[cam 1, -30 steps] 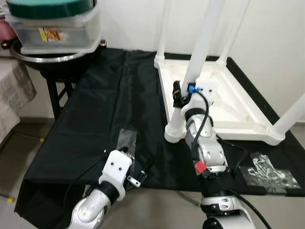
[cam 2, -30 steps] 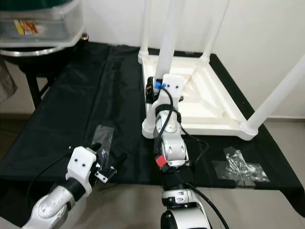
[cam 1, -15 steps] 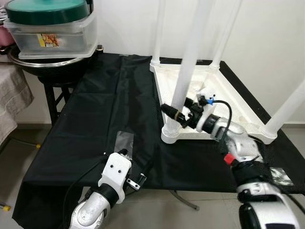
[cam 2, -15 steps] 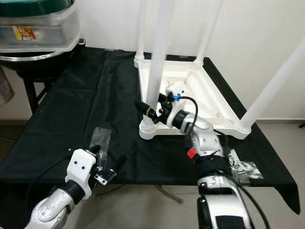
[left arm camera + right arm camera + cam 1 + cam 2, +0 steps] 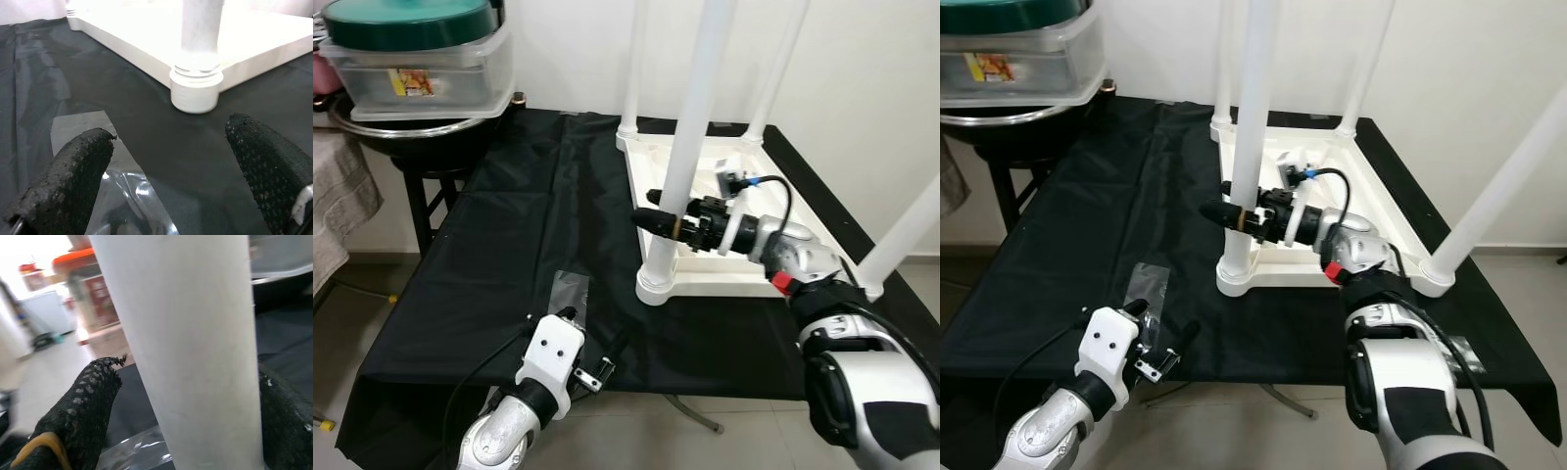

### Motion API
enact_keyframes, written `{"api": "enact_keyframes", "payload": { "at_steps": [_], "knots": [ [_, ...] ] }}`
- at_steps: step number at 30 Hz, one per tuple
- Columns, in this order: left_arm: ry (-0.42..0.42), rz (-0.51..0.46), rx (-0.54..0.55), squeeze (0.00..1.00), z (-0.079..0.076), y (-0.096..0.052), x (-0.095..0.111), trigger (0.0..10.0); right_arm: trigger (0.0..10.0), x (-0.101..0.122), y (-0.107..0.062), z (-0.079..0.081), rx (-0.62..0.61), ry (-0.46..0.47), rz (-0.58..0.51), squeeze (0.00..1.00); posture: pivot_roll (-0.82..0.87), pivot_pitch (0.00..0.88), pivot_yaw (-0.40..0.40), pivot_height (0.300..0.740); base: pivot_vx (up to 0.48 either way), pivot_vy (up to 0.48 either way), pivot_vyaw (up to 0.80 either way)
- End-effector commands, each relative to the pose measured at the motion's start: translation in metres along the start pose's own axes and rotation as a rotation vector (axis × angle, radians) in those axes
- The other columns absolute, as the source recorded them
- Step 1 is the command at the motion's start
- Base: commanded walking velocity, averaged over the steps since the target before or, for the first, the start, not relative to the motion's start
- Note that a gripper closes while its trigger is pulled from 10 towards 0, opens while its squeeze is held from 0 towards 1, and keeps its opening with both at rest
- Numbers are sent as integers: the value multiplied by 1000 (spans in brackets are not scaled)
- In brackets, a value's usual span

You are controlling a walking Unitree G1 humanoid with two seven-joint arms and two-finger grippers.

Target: Building children table

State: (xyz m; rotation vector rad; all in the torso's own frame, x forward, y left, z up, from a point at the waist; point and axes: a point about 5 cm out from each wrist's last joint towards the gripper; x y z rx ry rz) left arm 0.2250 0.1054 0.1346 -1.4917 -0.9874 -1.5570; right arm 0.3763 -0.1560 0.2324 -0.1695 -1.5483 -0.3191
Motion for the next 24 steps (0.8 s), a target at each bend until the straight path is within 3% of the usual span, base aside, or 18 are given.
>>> {"api": "enact_keyframes", "payload": {
  "at_steps": [1, 7, 8, 11, 12, 13, 15, 16, 18, 19, 20, 22, 24],
  "knots": [
    [2, 11, -5, 0, -2, -2, -3, 10000, 10000, 2, 5, 4, 89, 6, 6, 0, 106, 78, -103, 740, 0, 0, 0],
    [2, 11, -6, 0, -1, -1, -3, 10000, 10000, -7, 8, 10, 165, 2, 73, 0, 101, 78, -102, 740, 0, 0, 0],
    [2, 10, -5, 0, -1, -1, -2, 10000, 0, -15, 8, 15, 217, 11, 113, 0, 104, 73, -104, 740, 0, 0, 0],
    [3, 8, -3, 0, -1, 0, -2, 10000, 0, -23, 10, 21, 275, 43, 101, 0, 103, 72, -103, 740, 0, 0, 0],
    [3, 8, -2, 0, -1, 0, -2, 10000, 0, -24, 15, 16, 175, 7, 93, 0, 100, 64, -104, 740, 0, 0, 0],
    [3, 8, -2, 0, -1, 0, -2, 10000, 0, -24, 15, 16, 175, 7, 93, 0, 100, 64, -104, 740, 0, 0, 0],
    [3, 9, -4, 0, -2, 0, -3, 10000, 0, -18, 24, 2, -102, -115, 38, 0, 101, 56, -105, 740, 0, 0, 0],
    [3, 9, -4, 0, -2, 0, -3, 10000, 0, -18, 24, 2, -102, -115, 38, 0, 101, 56, -105, 740, 0, 0, 0],
    [3, 10, -5, 0, -2, 0, -3, 10000, 0, -13, 27, -8, -321, -153, 15, 0, 100, 57, -103, 740, 0, 0, 0],
    [3, 10, -5, 0, -2, 0, -3, 10000, 0, -13, 27, -8, -321, -153, 15, 0, 100, 57, -103, 740, 0, 0, 0],
    [4, 13, -8, 0, -2, 0, -4, 10000, 0, -12, 29, -13, -492, -217, 37, 0, 93, 50, -95, 740, 0, 0, 0],
    [4, 13, -8, 0, -2, 0, -4, 10000, 0, -12, 29, -13, -492, -217, 37, 0, 93, 50, -95, 740, 0, 0, 0],
    [4, 15, -12, 0, -2, 1, -4, 10000, 0, -13, 29, -18, -724, -270, 62, 0, 86, 47, -94, 740, 0, 0, 0]
  ]
}}
Point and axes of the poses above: a point about 5 cm out from each wrist's last joint towards the gripper, its own y axis pointing out of the wrist towards the gripper, its own x axis along the axis of the wrist's last joint, z = x × y, and after that the axes turned 7 degrees about -y, right-handed
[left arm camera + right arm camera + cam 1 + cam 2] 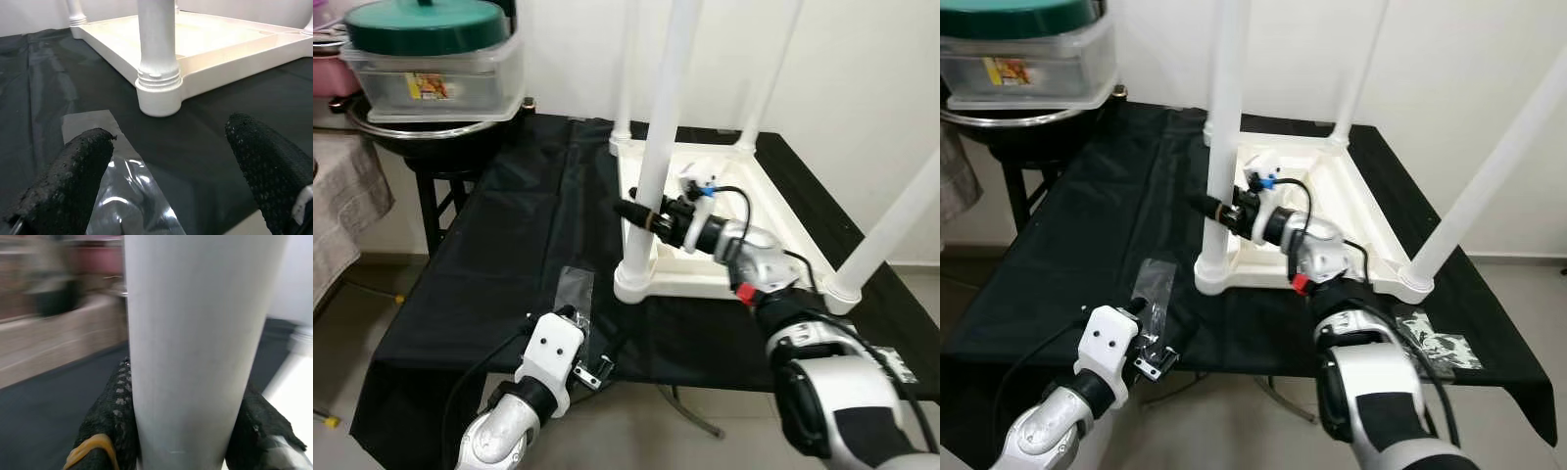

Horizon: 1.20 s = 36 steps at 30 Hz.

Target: Building children table

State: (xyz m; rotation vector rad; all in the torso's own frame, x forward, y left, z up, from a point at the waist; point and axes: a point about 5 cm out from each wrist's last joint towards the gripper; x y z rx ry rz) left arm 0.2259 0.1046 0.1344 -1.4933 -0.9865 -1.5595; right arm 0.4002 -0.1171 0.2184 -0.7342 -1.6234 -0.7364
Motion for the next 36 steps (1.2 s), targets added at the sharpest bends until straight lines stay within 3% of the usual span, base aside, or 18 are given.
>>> {"api": "enact_keyframes", "payload": {
  "at_steps": [1, 3, 5, 6, 9, 11, 15, 16, 18, 19, 24, 25, 26, 29, 32, 33, 34, 36],
  "knots": [
    [4, 17, -12, 0, -2, 0, -5, 10000, 0, 0, -8, -16, -246, -60, 22, 0, 86, 45, -90, 740, 0, 0, 0],
    [4, 17, -12, 0, -2, 0, -5, 10000, 0, 0, -8, -16, -246, -60, 22, 0, 86, 45, -90, 740, 0, 0, 0],
    [5, 18, -15, 0, -2, 0, -6, 10000, 0, -5, -12, -12, -457, -61, 53, 0, 89, 39, -96, 740, 0, 0, 0],
    [5, 18, -15, 0, -2, 0, -6, 10000, 0, -5, -12, -12, -457, -61, 53, 0, 89, 39, -96, 740, 0, 0, 0],
    [7, 19, -15, 0, -2, 0, -6, 10000, 0, -6, -23, -4, -695, -29, 55, 0, 89, 42, -97, 740, 0, 0, 0],
    [8, 19, -14, 0, -2, 0, -6, 10000, 0, -8, -29, 4, -780, 5, 57, 0, 89, 43, -96, 740, 0, 0, 0],
    [9, 19, -14, 0, -2, 0, -6, 10000, 0, -8, -33, 12, -825, 24, 47, 0, 87, 46, -95, 740, 0, 0, 0],
    [9, 19, -15, 0, -1, 0, -6, 10000, 10000, -5, -33, 23, -812, 36, 10, 0, 83, 47, -94, 740, 0, 0, 0],
    [8, 21, -16, 0, -1, 0, -7, 10000, 10000, -3, -32, 30, -781, 39, -35, 0, 80, 50, -90, 740, 0, 0, 0],
    [8, 21, -18, 0, -1, 0, -7, 10000, 10000, -2, -32, 33, -756, 28, -70, 1000, 79, 51, -92, 740, 0, 0, 0],
    [8, 21, -19, 0, -1, 1, -6, 10000, 10000, -1, -32, 20, -742, -22, -117, 1000, 85, 53, -93, 740, 0, 0, 0],
    [7, 20, -18, 0, -1, 1, -6, 10000, 10000, 0, -30, 11, -686, -32, -140, 0, 85, 54, -95, 740, 0, 0, 0],
    [7, 20, -17, 0, -1, 1, -6, 10000, 10000, 0, -23, 4, -551, 15, -148, 0, 84, 54, -94, 740, 0, 0, 0],
    [7, 19, -17, 0, -1, 2, -6, 10000, 10000, 1, -22, 0, -463, 50, -150, 0, 84, 55, -93, 740, 0, 0, 0],
    [8, 17, -16, 0, -1, 2, -5, 10000, 10000, 5, -27, -6, -74, 160, -163, 0, 81, 56, -94, 740, 0, 0, 0],
    [8, 17, -16, 0, -1, 2, -5, 10000, 10000, 5, -27, -6, -74, 160, -163, 0, 81, 56, -94, 740, 0, 0, 0],
    [9, 17, -16, 0, -1, 2, -5, 10000, 10000, 6, -31, -8, 31, 188, -168, 0, 82, 59, -91, 740, 0, 0, 0],
    [9, 17, -16, 0, -1, 2, -5, 10000, 10000, 6, -34, -9, 108, 208, -160, 0, 82, 59, -91, 740, 0, 0, 0]
  ]
}}
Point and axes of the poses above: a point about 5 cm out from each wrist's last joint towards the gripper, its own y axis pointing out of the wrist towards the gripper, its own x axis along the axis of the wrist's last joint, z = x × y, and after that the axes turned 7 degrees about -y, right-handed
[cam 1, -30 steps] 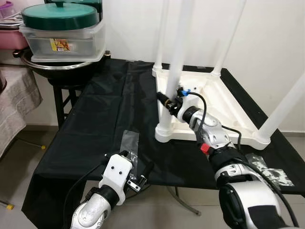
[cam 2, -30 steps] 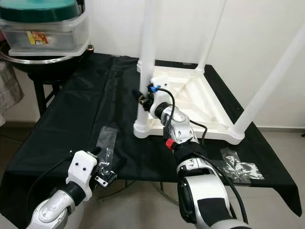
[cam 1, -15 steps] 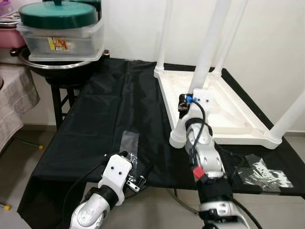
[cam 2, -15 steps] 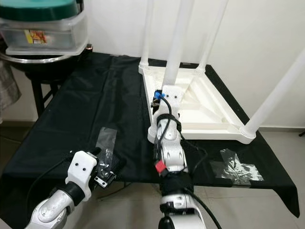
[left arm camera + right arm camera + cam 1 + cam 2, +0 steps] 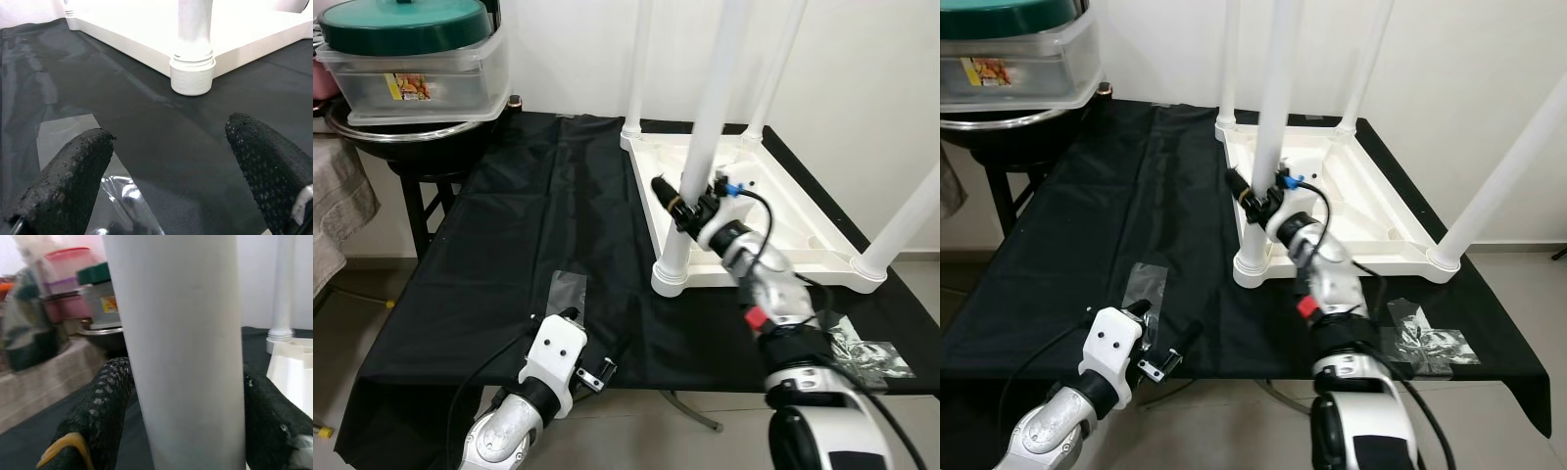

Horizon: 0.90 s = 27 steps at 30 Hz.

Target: Building children table

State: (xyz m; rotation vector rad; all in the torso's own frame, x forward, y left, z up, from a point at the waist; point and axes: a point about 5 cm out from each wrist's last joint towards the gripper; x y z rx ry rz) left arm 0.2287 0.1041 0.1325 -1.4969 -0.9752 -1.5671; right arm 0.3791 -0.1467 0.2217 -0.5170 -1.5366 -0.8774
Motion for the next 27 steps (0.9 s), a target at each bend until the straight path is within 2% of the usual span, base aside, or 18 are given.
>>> {"api": "enact_keyframes", "payload": {
  "at_steps": [1, 2, 5, 6, 7, 8, 9, 11, 14, 15, 17, 18, 19, 20, 21, 23, 26, 27],
  "knots": [
    [6, 13, -7, 0, -2, 0, -3, 10000, 10000, 1, -4, 4, 224, 78, 33, 0, 88, 60, -94, 740, 0, 0, 0],
    [6, 13, -7, 0, -2, 0, -3, 10000, 10000, 1, -4, 4, 224, 78, 33, 0, 88, 60, -94, 740, 0, 0, 0],
    [12, 10, -4, 0, -2, 0, -2, 10000, 10000, -8, -15, 13, 549, 182, 104, 0, 99, 61, -98, 740, 0, 0, 0],
    [12, 10, -4, 0, -2, 0, -2, 10000, 10000, -8, -15, 13, 549, 182, 104, 0, 99, 61, -98, 740, 0, 0, 0],
    [13, 9, 0, 0, -1, -1, -2, 10000, 10000, -13, -17, 16, 612, 203, 142, 0, 99, 61, -98, 740, 0, 0, 0],
    [13, 9, 0, 0, -1, -1, -2, 10000, 10000, -13, -17, 16, 612, 203, 142, 0, 99, 61, -98, 740, 0, 0, 0],
    [13, 8, 2, 0, -1, -1, -2, 10000, 10000, -17, -18, 19, 681, 205, 175, 0, 99, 61, -98, 740, 0, 0, 0],
    [13, 8, 4, 0, -1, -1, -2, 10000, 10000, -20, -19, 21, 730, 208, 200, 0, 107, 64, -103, 740, 0, 0, 0],
    [12, 6, 7, 0, -1, -2, -1, 10000, 10000, -26, -21, 27, 825, 188, 259, 0, 105, 66, -103, 740, 0, 0, 0],
    [12, 6, 8, 0, -1, -2, -1, 10000, 0, -31, -19, 31, 838, 161, 301, 0, 98, 68, -104, 740, 0, 0, 0],
    [11, 6, 9, 0, -1, -2, -1, 10000, 0, -32, -18, 35, 858, 145, 312, 0, 98, 68, -104, 740, 0, 0, 0],
    [10, 6, 8, 0, -1, -2, -1, 10000, 0, -32, -15, 37, 848, 138, 303, 0, 93, 68, -102, 740, 0, 0, 0],
    [9, 7, 8, 0, -1, -2, -1, 10000, 0, -33, -8, 36, 760, 101, 299, 0, 95, 67, -103, 740, 0, 0, 0],
    [9, 7, 8, 0, -1, -2, -1, 10000, 0, -33, -8, 36, 760, 101, 299, 0, 95, 67, -103, 740, 0, 0, 0],
    [8, 8, 8, 0, -2, -1, -2, 10000, 0, -33, -3, 34, 703, 84, 293, 0, 94, 66, -104, 740, 0, 0, 0],
    [6, 9, 7, 0, -2, -1, -2, 10000, 0, -26, 8, 31, 575, 29, 213, 0, 94, 66, -105, 740, 0, 0, 0],
    [6, 8, 8, 0, -2, -1, -2, 10000, 0, -20, 21, 22, 335, -58, 179, 0, 93, 66, -105, 740, 0, 0, 0],
    [6, 8, 8, 0, -2, -1, -2, 10000, 0, -20, 24, 17, 200, -88, 187, 0, 92, 66, -106, 740, 0, 0, 0]
  ]
}}
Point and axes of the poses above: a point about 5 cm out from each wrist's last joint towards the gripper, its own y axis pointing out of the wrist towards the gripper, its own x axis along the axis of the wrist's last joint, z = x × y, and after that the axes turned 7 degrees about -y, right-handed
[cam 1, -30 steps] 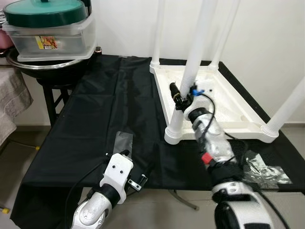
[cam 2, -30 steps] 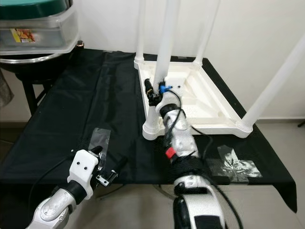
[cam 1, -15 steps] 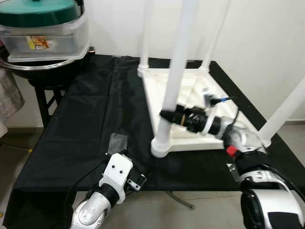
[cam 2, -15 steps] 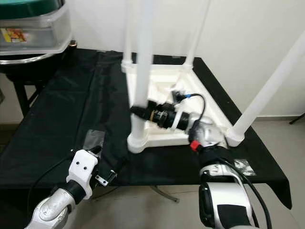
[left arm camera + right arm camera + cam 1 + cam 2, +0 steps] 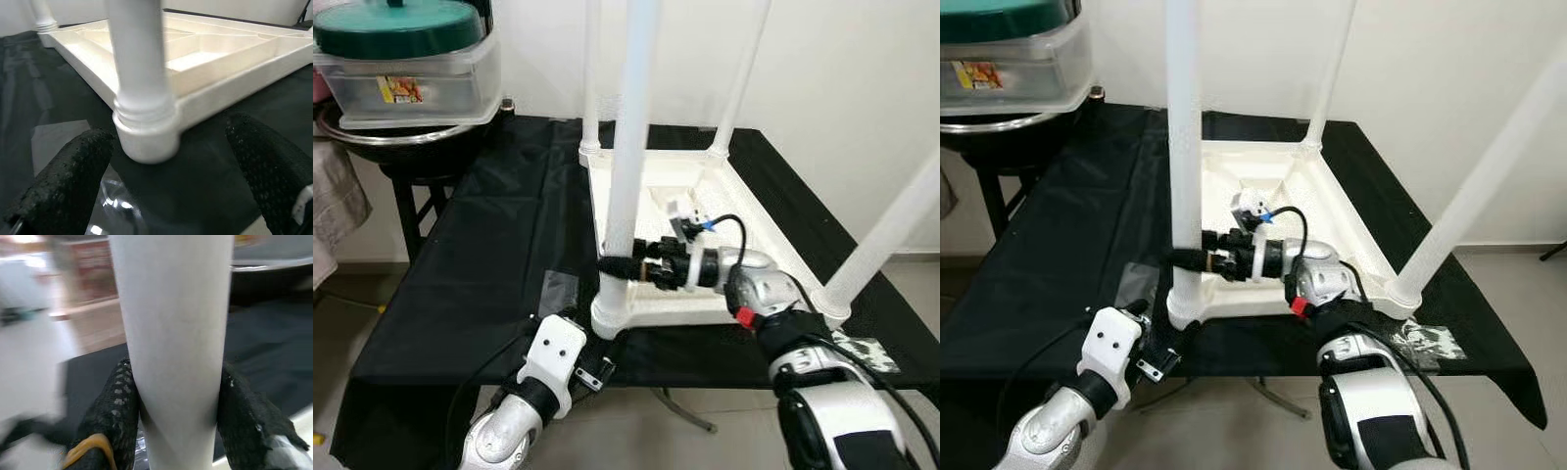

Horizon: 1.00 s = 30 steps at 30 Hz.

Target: Building children table

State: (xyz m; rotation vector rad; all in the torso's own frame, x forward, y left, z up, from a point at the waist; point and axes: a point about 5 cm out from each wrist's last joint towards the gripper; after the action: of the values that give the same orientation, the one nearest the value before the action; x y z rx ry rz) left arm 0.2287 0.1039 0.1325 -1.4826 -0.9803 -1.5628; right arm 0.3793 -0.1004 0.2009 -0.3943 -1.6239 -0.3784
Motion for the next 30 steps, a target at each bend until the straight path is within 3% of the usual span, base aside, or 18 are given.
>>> {"api": "enact_keyframes", "payload": {
  "at_steps": [1, 2, 4, 7, 10, 12, 13, 15, 19, 22, 23, 24, 25, 26, 27, 28, 30],
  "knots": [
    [0, 9, -4, 0, -1, -1, -2, 10000, 0, 6, -8, -17, -210, -16, -10, 0, 92, 66, -106, 740, 0, 0, 0],
    [0, 9, -4, 0, -1, -1, -3, 10000, 0, 6, -8, -21, -295, -24, -1, 0, 91, 65, -106, 740, 0, 0, 0],
    [0, 9, -4, 0, -1, -1, -3, 10000, 0, 6, -8, -21, -295, -24, -1, 0, 91, 65, -106, 740, 0, 0, 0],
    [1, 12, -7, 0, -1, -1, -4, 10000, 0, -7, -13, -24, -712, -87, 68, 0, 84, 58, -99, 740, 0, 0, 0],
    [1, 12, -9, 0, -1, -1, -4, 10000, 0, -10, -15, -21, -803, -97, 80, 0, 84, 58, -99, 740, 0, 0, 0],
    [3, 13, -13, 0, -2, -1, -4, 10000, 0, -16, -19, -5, -1028, -37, 57, 0, 89, 52, -100, 740, 0, 0, 0],
    [3, 13, -13, 0, -2, -1, -4, 10000, 0, -16, -19, -5, -1028, -37, 57, 0, 89, 52, -100, 740, 0, 0, 0],
    [5, 13, -14, 0, -1, -1, -4, 10000, 0, -12, -26, 12, -1227, 10, 3, 0, 91, 51, -99, 740, 0, 0, 0],
    [5, 15, -19, 0, -2, -1, -5, 10000, 0, -11, -28, 36, -1344, 97, -6, 0, 84, 47, -103, 740, 0, 0, 0],
    [4, 16, -22, 0, -2, -1, -5, 10000, 0, -11, -30, 42, -1361, 100, -5, 0, 84, 47, -103, 740, 0, 0, 0],
    [3, 17, -22, 0, -2, -1, -6, 10000, 9569, -7, -30, 43, -1342, 76, -28, 0, 81, 46, -98, 740, 0, 0, 0],
    [2, 18, -22, 0, -2, -1, -6, 10000, 9569, -4, -30, 43, -1327, 58, -44, 0, 81, 46, -98, 740, 0, 0, 0],
    [2, 19, -22, 0, -2, 0, -6, 10000, 10000, -1, -31, 41, -1316, 35, -55, 518, 80, 43, -98, 740, 0, 0, 0],
    [2, 19, -22, 0, -2, 0, -6, 10000, 10000, -1, -31, 41, -1316, 35, -55, 518, 80, 43, -98, 740, 0, 0, 0],
    [1, 20, -22, 0, -2, -1, -7, 10000, 10000, 3, -32, 39, -1294, 14, -78, 1000, 80, 43, -97, 740, 0, 0, 0],
    [1, 20, -22, 0, -2, -1, -7, 10000, 10000, 3, -32, 39, -1294, 14, -78, 1000, 80, 43, -97, 740, 0, 0, 0],
    [1, 21, -23, 0, -2, 0, -7, 10000, 10000, 13, -36, 29, -1289, -74, -100, 1000, 81, 36, -96, 740, 0, 0, 0]
  ]
}}
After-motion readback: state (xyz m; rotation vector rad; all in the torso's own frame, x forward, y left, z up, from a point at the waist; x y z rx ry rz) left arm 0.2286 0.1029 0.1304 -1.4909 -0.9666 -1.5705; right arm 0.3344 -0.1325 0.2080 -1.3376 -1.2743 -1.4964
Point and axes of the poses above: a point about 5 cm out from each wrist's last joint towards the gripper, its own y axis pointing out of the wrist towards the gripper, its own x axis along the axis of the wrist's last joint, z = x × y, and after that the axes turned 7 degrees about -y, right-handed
